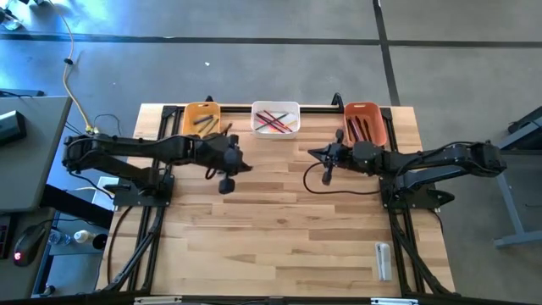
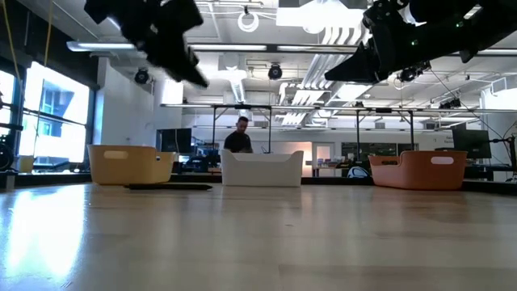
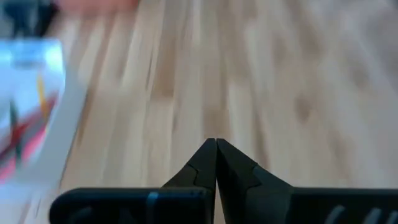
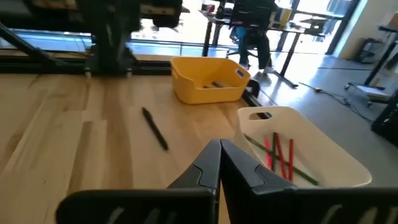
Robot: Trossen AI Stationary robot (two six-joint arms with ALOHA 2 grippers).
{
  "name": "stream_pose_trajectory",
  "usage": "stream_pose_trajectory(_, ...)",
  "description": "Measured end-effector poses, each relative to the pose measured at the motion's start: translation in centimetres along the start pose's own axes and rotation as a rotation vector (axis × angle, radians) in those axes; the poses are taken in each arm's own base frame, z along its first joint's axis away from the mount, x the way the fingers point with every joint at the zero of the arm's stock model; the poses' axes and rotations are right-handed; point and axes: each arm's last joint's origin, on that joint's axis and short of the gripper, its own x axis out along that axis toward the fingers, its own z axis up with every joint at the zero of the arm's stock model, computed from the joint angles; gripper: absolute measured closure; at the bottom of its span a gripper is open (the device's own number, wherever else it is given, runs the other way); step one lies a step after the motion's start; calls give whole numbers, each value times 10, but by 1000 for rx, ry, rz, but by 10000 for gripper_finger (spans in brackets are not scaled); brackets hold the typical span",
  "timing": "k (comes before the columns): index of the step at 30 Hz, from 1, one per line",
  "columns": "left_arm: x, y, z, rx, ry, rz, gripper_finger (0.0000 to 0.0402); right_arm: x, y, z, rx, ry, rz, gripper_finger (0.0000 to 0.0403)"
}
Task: Sort crayons/erasers/pens/pencils in bins
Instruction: Put the black pen into the orange bin
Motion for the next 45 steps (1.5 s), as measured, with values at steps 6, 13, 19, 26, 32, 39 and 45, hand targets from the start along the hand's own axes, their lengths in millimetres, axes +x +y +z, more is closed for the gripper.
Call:
stream_pose_trajectory(6,11,5,-39,-69,406,116,400,0,0,0,7,2,-1,403)
stream_pose_trajectory(13,17,11,-67,-122,606,154,357,0,0,-1,4,13,1,403)
stream_pose_trajectory(19,19,19,-88,-182,639,190,304,0,0,-1,3,15,1,403)
stream_pose_trajectory(26,25,18,-105,-156,614,173,278,0,0,-1,2,14,-1,403)
stream_pose_trajectory(32,29,18,-110,-131,607,156,282,0,0,-1,3,11,-2,403)
stream_pose_trajectory(39,40,19,-117,-119,658,167,294,0,0,-1,2,11,-2,403)
stream_pose_trajectory(45,51,19,-123,-97,710,161,317,0,0,-1,2,11,-2,403)
